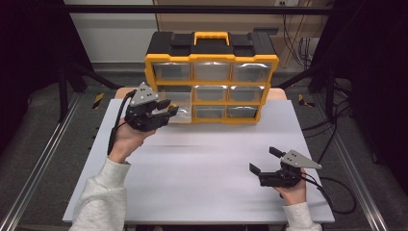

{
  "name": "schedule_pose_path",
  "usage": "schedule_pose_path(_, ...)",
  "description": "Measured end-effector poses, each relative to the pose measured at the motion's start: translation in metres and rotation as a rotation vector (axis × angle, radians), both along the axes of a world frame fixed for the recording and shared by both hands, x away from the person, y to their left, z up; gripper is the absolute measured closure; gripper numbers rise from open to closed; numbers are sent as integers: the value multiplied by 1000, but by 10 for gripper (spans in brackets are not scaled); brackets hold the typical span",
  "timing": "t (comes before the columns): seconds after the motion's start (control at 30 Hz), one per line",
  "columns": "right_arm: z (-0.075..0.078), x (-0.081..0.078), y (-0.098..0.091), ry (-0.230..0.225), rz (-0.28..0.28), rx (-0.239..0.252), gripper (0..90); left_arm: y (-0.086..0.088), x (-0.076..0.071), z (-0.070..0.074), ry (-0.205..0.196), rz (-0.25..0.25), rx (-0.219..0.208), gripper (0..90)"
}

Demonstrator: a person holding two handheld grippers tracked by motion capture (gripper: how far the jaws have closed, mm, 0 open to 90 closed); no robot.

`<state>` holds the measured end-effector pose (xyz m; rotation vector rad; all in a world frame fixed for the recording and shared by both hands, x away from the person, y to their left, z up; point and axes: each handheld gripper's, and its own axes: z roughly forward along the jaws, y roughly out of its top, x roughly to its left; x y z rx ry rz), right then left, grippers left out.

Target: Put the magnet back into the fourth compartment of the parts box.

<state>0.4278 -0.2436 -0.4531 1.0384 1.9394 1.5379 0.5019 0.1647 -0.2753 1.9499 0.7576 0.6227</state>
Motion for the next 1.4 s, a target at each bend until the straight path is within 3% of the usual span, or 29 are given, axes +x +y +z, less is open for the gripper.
schedule_pose_path(0.1, 0, 0, 0, 6, 1, 0, 0, -1, 7, 3, -15, 9, 20, 623)
schedule_pose_path(0.47, 0, 0, 0, 7, 1, -2, 0, -2, 23, 6, -9, 17, 49, 623)
schedule_pose_path(1.03, -1, 1, 1, 5, 1, -8, 0, 0, 56, -10, 40, 59, 60, 623)
schedule_pose_path(1.4, -1, 0, 1, 7, 1, -5, 0, -1, 66, -19, 53, 76, 81, 622)
